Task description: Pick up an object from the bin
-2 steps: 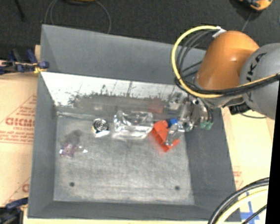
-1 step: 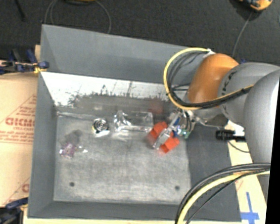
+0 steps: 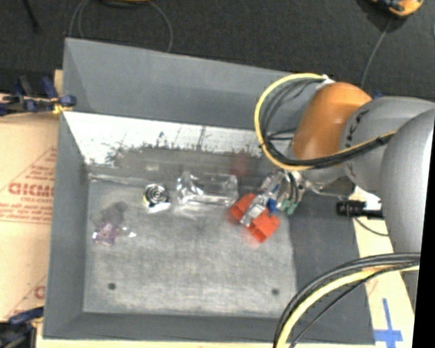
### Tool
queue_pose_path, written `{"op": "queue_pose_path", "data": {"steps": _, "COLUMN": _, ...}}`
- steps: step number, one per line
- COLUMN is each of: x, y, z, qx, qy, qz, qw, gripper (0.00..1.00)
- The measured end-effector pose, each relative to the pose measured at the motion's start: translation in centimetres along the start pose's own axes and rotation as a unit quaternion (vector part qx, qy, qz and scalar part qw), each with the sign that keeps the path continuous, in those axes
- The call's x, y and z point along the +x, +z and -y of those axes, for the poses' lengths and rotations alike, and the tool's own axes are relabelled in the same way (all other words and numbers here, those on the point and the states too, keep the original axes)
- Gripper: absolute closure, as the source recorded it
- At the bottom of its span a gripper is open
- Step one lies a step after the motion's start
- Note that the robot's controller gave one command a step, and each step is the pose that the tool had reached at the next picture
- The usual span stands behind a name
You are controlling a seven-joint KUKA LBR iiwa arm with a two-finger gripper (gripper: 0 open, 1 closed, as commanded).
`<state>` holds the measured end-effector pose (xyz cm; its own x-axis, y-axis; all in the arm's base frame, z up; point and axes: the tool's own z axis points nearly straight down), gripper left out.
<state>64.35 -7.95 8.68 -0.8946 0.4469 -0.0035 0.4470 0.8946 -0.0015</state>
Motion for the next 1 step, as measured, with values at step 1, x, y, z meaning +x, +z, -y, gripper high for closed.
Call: {"op": "queue_pose_path", "data": {"steps": 1, "x": 0.88, "y": -11.51, "z": 1.23, "qx": -0.001, "qy": -0.095, "qz": 0.0043, "qw": 0.9955, "gripper": 1.00}}
